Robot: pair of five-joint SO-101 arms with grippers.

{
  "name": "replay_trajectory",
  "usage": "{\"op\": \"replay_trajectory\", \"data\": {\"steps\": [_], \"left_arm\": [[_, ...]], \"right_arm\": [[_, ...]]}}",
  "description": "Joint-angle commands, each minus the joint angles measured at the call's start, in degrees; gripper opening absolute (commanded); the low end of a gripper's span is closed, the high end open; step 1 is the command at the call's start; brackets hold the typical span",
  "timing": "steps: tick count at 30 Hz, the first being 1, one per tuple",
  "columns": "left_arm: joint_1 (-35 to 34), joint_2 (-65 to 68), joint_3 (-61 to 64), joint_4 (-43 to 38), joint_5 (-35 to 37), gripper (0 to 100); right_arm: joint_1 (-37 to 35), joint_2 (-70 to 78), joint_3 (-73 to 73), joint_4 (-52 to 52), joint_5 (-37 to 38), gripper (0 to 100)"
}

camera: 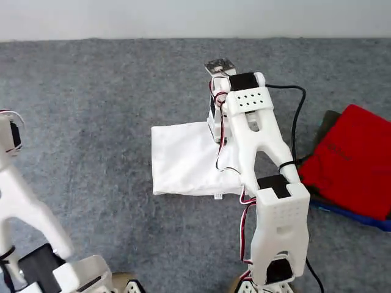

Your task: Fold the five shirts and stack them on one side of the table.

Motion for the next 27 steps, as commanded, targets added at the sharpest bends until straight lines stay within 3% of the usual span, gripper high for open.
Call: {"op": "replay_trajectory", "data": {"steps": [1, 9, 16, 18, 23, 27], "left_arm": [[-0.26, -1.67, -0.13, 0.97, -0.53, 1], [-0.26, -1.67, -0.13, 0.97, -0.53, 1], [-0.26, -1.67, 3.47, 0.97, -0.62, 1], [-0.26, -1.76, 4.44, 0.97, -0.62, 1], [-0.26, -2.11, 4.62, 0.0, -0.62, 1], [-0.18, -2.2, 4.53, -0.44, -0.62, 1]], "right_arm": [[-0.31, 1.27, -2.11, 1.63, -3.25, 37.7], [-1.01, 14.46, -2.37, -0.84, -3.78, 35.1], [-0.31, 15.87, -2.37, -0.04, -3.16, 0.3], [0.57, 14.64, -2.37, 1.36, -2.29, 2.4], [4.35, 11.56, -2.37, 0.92, 7.74, 0.9], [9.01, 11.03, -2.37, -4.88, 25.41, 0.9]]}}
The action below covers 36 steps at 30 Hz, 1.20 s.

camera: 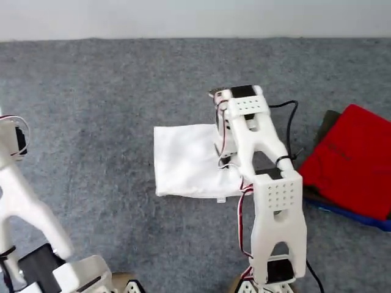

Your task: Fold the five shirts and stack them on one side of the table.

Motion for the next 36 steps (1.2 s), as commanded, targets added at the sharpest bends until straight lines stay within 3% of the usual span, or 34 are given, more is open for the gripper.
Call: {"op": "replay_trajectory", "data": {"steps": [1, 5, 9, 14, 17, 23, 30, 33, 36], "left_arm": [[-0.18, -2.11, -0.31, -0.44, -0.53, 1], [-0.09, -2.11, -0.13, -0.53, -0.53, 1], [-0.09, -2.11, -0.13, -0.53, -0.53, 1], [-0.09, -2.02, -0.13, -0.62, -0.53, 1], [-0.09, -1.76, -0.13, -0.62, -0.53, 1], [0.0, -1.58, -0.04, -1.49, -0.53, 1], [0.0, -1.58, -0.04, -2.81, -0.44, 1], [0.0, -1.58, -0.04, -2.64, -0.44, 1], [0.0, -1.58, -0.04, -2.55, -0.44, 1]], "right_arm": [[4.97, -3.3, -0.7, -5.85, 18.99, 0.9], [6.29, -3.91, -0.79, -11.82, 45.1, 0.9], [4.79, -3.91, -2.46, -16.04, 66.37, 0.9], [1.54, -4.09, -3.43, -19.91, 68.04, 1.0], [1.1, -4.0, -8.26, -14.29, 61.01, 7.7], [1.45, -3.65, -21.45, -7.16, 32.7, 29.2], [-1.98, -3.82, -31.56, 1.89, 9.93, 29.9], [-2.86, -3.56, -33.93, 8.75, -2.11, 29.9], [-3.47, -4.44, -32.18, 8.84, -15.91, 29.9]]}}
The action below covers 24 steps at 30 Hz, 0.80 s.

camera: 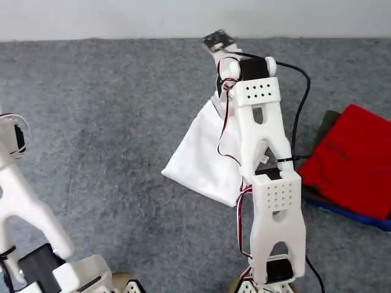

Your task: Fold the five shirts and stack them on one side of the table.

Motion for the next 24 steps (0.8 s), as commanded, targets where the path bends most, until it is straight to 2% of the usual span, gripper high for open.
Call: {"op": "replay_trajectory", "data": {"steps": [1, 5, 9, 12, 15, 17, 24], "left_arm": [[0.0, -1.58, -0.13, -0.62, -0.44, 1], [0.0, -1.58, -0.13, -0.62, -0.44, 1], [0.0, -1.58, -0.13, -0.62, -0.44, 1], [0.0, -1.58, -0.13, -0.62, -0.44, 1], [0.0, -1.58, -0.13, -0.62, -0.44, 1], [0.0, -1.58, -0.13, -0.62, -0.44, 1], [-0.26, -1.58, -0.13, -0.53, -0.53, 1]], "right_arm": [[-1.1, -4.35, -0.18, 2.51, -16.79, 29.9], [-3.21, -8.4, 7.56, 2.51, -26.99, 29.9], [-5.05, -14.73, 18.73, 2.51, -33.32, 30.9], [-5.41, -15.6, 25.41, 1.89, -37.89, 40.0], [-5.05, -12.62, 26.2, 1.8, -42.37, 52.5], [-4.97, -10.33, 26.2, 0.66, -43.78, 55.9], [-3.65, -1.19, 26.2, -7.43, -46.51, 55.9]]}}
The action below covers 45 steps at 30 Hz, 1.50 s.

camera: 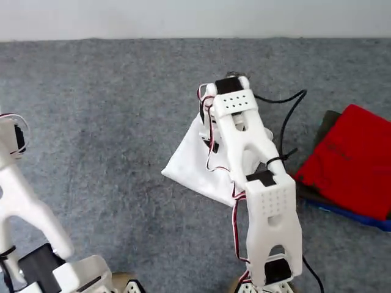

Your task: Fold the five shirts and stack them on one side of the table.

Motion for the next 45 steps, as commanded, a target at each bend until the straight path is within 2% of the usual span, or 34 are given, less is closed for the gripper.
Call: {"op": "replay_trajectory", "data": {"steps": [1, 4, 7, 14, 15, 17, 20, 22, 32, 45], "left_arm": [[-0.26, -1.58, -0.13, -0.44, -0.53, 1], [-0.26, -1.58, -0.13, -0.44, -0.53, 1], [-0.26, -1.58, -0.13, -0.44, -0.53, 1], [-0.26, -1.58, -0.13, -0.62, -0.53, 1], [-0.26, -1.58, -0.13, -0.62, -0.53, 1], [-0.26, -1.58, -0.13, -0.62, -0.53, 1], [-0.26, -1.58, -0.13, -0.62, -0.53, 1], [-0.26, -1.58, -0.13, -0.62, -0.53, 1], [-0.26, -1.58, -0.13, -0.35, -0.53, 1], [-0.26, -1.93, -0.22, -0.62, -0.53, 1]], "right_arm": [[1.89, 3.12, -0.26, -3.82, -1.32, 55.9], [3.65, 7.52, -0.26, -5.58, -1.14, 55.3], [5.32, 10.86, -0.26, -6.02, -1.05, 46.3], [6.29, 11.12, -0.35, -6.02, 4.48, 1.1], [6.29, 11.12, -0.35, -5.85, 5.1, 0.6], [6.64, 11.21, -0.35, -5.32, 5.89, 6.1], [6.99, 11.3, -0.26, -4.7, 8.79, 3.9], [7.34, 10.77, -0.26, -4.62, 12.92, 0.5], [8.75, -4.88, -0.26, 6.55, 33.85, 0.9], [22.29, -33.89, 5.54, 6.9, 48.79, 0.9]]}}
